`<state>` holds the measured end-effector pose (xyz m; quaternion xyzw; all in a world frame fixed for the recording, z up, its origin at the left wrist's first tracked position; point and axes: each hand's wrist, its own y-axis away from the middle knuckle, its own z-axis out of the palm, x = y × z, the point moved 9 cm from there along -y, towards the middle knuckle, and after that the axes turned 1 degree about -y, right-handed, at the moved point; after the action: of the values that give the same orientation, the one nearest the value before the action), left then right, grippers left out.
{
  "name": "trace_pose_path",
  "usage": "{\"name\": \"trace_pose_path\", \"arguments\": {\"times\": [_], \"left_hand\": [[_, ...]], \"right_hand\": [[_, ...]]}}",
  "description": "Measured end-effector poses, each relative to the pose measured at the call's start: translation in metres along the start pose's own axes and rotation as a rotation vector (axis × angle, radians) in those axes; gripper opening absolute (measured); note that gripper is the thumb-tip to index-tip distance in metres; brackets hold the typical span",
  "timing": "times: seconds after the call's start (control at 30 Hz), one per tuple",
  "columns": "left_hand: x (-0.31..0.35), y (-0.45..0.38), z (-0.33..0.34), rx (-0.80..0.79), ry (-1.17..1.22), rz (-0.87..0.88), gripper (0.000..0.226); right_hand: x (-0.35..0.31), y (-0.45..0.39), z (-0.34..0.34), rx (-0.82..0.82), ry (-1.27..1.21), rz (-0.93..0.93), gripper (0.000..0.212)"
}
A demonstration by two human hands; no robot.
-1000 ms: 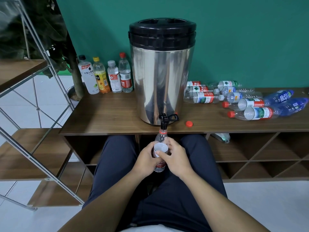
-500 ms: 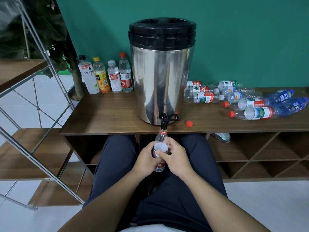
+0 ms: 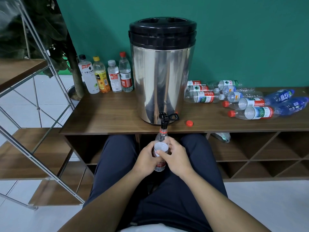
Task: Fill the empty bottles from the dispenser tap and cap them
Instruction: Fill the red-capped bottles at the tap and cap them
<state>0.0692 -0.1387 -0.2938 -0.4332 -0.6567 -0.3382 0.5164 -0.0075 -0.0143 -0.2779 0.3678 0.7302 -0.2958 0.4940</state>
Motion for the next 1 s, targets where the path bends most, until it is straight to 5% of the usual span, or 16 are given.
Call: {"name": "trace_pose_path", "arguments": {"times": [1.0], "left_hand": [[0.0009, -0.0001, -0.0001, -0.003, -0.003, 0.021, 0.057]], "right_hand": [[-0.0028, 0.0015, -0.0008, 0.002, 0.001, -0.004, 0.036]]}}
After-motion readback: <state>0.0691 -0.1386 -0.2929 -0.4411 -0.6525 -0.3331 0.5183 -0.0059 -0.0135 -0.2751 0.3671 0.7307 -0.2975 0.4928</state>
